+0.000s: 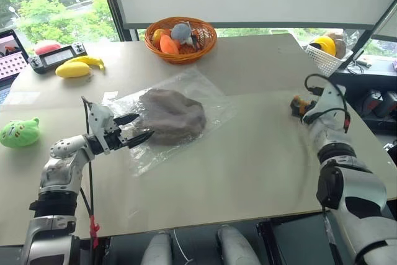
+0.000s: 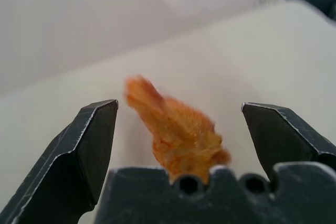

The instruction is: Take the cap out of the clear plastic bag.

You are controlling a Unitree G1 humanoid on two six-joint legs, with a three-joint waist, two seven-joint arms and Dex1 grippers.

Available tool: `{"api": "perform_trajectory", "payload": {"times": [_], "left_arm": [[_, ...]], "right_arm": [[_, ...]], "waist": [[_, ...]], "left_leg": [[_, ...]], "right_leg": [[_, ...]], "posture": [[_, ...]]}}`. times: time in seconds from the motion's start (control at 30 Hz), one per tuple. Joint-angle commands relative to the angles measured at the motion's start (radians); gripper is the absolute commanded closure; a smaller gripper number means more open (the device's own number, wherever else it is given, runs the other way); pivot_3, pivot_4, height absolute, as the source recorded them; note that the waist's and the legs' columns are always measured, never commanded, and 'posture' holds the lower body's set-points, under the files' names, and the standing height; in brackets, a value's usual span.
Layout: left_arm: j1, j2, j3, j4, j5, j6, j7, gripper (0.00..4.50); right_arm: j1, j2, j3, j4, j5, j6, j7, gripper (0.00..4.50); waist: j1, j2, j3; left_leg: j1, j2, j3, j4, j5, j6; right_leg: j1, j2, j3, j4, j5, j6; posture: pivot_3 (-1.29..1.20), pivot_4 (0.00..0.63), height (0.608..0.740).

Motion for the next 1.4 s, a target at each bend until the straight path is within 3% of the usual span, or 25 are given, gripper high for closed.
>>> {"api": "perform_trajectory", "payload": {"times": [0.03, 0.2, 0.23, 0.3, 0.37, 0.57, 0.7, 0.77, 0.83, 1.0, 1.23, 1.4], "left_arm": [[-0.019, 0.034, 0.038, -0.003, -0.006, -0.015, 0.004, 0.00], [-0.011, 0.056, 0.059, -0.014, -0.027, 0.013, -0.002, 0.00], [0.002, 0.076, 0.056, -0.021, -0.025, 0.019, -0.025, 0.00], [0.028, 0.121, 0.050, -0.033, -0.015, 0.021, -0.071, 0.00], [0.037, 0.164, 0.061, -0.031, -0.026, 0.036, -0.105, 0.00], [0.061, 0.221, 0.086, -0.050, -0.060, 0.096, -0.138, 0.00], [0.080, 0.220, 0.089, -0.068, -0.065, 0.110, -0.137, 0.00], [0.085, 0.208, 0.087, -0.082, -0.069, 0.116, -0.126, 0.00], [0.083, 0.197, 0.087, -0.096, -0.074, 0.123, -0.115, 0.00], [0.074, 0.187, 0.084, -0.109, -0.079, 0.132, -0.103, 0.00], [0.100, 0.166, 0.083, -0.140, -0.080, 0.135, -0.086, 0.00], [0.093, 0.157, 0.081, -0.137, -0.077, 0.132, -0.074, 0.00]], "right_arm": [[0.086, -0.071, 0.043, -0.507, 0.031, 0.102, 0.132, 0.01], [0.340, -0.181, 0.137, -1.163, 0.240, 0.372, 0.410, 0.01], [0.427, -0.240, 0.210, -1.328, 0.284, 0.437, 0.487, 0.01], [0.553, -0.332, 0.357, -1.546, 0.261, 0.494, 0.579, 0.01], [0.617, -0.373, 0.515, -1.620, 0.102, 0.434, 0.597, 0.01], [0.574, -0.335, 0.807, -1.374, -0.578, 0.044, 0.305, 0.01], [0.544, -0.264, 0.865, -1.223, -0.824, -0.100, 0.125, 0.01], [0.513, -0.157, 0.902, -1.148, -0.909, -0.141, 0.021, 0.01], [0.492, -0.102, 0.938, -1.084, -0.966, -0.207, -0.012, 0.01], [0.444, -0.056, 0.953, -0.978, -1.027, -0.320, -0.040, 0.01], [0.224, 0.177, 0.959, -0.548, -1.107, -0.210, -0.106, 0.01], [0.165, 0.250, 0.967, -0.360, -1.086, -0.229, -0.134, 0.01]], "waist": [[0.003, 0.001, 0.001], [0.019, 0.001, 0.001], [0.021, 0.001, 0.001], [0.027, 0.001, 0.001], [0.028, 0.001, 0.001], [0.034, 0.000, 0.001], [0.039, -0.001, 0.000], [0.039, -0.001, 0.000], [0.034, -0.001, 0.000], [0.037, -0.003, 0.000], [0.022, -0.006, 0.000], [0.028, -0.009, -0.002]], "left_leg": [[0.000, 0.000, 0.000, 0.000, 0.000, 0.000], [-0.001, 0.000, -0.002, -0.001, -0.002, 0.002], [-0.001, 0.000, -0.002, -0.001, -0.002, 0.003], [-0.001, 0.000, -0.002, 0.000, -0.002, 0.003], [0.000, 0.001, -0.002, 0.000, -0.002, 0.003], [0.000, 0.001, 0.000, 0.007, -0.001, 0.001], [0.000, 0.001, 0.000, 0.007, -0.001, 0.001], [-0.002, 0.001, 0.000, 0.006, -0.001, 0.001], [-0.002, 0.001, 0.000, 0.005, -0.001, 0.001], [-0.002, 0.001, -0.001, 0.005, -0.001, 0.001], [0.003, 0.003, -0.002, 0.005, -0.001, 0.001], [0.004, 0.003, -0.003, 0.005, -0.001, 0.001]], "right_leg": [[0.000, 0.000, 0.000, 0.000, 0.000, 0.000], [0.000, 0.000, -0.002, 0.000, 0.000, 0.001], [0.000, 0.000, -0.002, -0.001, -0.001, 0.001], [0.001, 0.000, -0.002, -0.001, -0.001, 0.001], [0.001, 0.001, -0.002, -0.003, -0.002, 0.000], [0.002, 0.000, -0.002, -0.002, -0.006, 0.008], [0.001, 0.001, -0.002, 0.000, -0.007, 0.007], [-0.001, 0.001, -0.002, 0.002, -0.007, 0.006], [-0.001, 0.001, -0.002, 0.002, -0.003, 0.000], [-0.001, 0.000, -0.002, 0.002, -0.003, 0.000], [0.002, 0.003, -0.002, 0.004, -0.002, -0.002], [0.003, 0.003, -0.002, 0.004, -0.001, -0.003]], "posture": [[0.00, 0.150, 0.735], [0.00, 0.150, 0.735], [0.00, 0.150, 0.735], [0.00, 0.150, 0.735], [0.00, 0.150, 0.735], [0.00, 0.150, 0.735], [0.00, 0.150, 0.735], [0.00, 0.150, 0.735], [0.00, 0.150, 0.735], [0.00, 0.150, 0.735], [0.00, 0.150, 0.735], [0.00, 0.150, 0.735]]}}
